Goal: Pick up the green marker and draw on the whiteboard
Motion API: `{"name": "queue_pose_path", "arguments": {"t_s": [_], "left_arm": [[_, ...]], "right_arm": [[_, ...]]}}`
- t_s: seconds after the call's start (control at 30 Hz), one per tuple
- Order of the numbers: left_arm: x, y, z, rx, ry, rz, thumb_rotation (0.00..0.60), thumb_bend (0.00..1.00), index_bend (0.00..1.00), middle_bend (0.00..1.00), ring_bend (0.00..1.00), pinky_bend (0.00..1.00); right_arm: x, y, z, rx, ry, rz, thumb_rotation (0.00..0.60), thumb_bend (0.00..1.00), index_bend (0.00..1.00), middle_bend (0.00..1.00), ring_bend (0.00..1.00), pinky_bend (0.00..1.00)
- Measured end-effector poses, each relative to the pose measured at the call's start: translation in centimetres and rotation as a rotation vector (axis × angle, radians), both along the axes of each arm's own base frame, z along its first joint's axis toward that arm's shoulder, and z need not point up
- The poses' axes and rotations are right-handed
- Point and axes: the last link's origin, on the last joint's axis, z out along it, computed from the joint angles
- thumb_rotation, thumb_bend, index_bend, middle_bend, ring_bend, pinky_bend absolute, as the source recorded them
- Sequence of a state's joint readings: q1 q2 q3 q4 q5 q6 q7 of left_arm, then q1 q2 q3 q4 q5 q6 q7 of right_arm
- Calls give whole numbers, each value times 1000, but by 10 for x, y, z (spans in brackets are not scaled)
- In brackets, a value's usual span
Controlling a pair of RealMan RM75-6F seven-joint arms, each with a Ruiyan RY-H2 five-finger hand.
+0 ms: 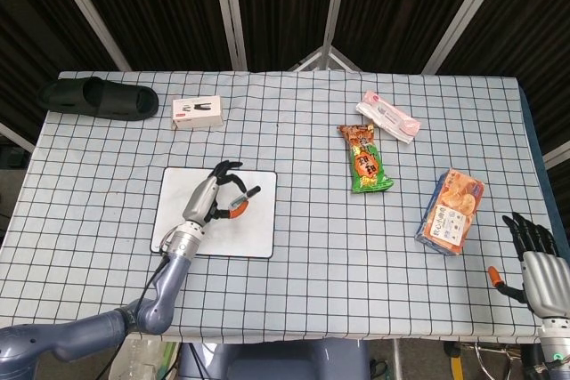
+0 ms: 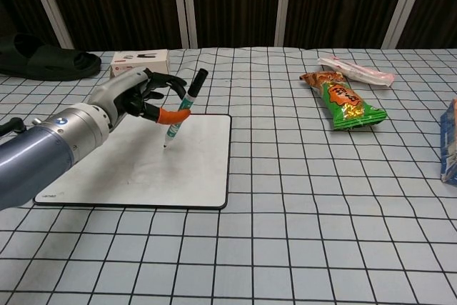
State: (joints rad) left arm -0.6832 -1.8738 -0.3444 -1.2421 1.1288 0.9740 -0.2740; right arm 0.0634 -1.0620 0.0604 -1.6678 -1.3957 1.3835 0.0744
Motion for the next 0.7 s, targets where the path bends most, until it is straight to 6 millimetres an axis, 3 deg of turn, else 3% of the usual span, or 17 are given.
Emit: {"name": "queue_pose_path", "arguments": {"t_s": [0.37, 0.7], "left_arm": [[-13, 4, 1, 16, 52, 3, 600, 542, 706, 138, 0, 81], [-42, 15, 17, 104, 164, -19, 600, 542, 709, 142, 0, 80]], "right_arm": [[0, 1, 0, 2, 0, 3, 600, 354, 0, 0, 0, 0], [0, 2, 1, 0, 8, 8, 600, 354, 0, 0, 0, 0]]}}
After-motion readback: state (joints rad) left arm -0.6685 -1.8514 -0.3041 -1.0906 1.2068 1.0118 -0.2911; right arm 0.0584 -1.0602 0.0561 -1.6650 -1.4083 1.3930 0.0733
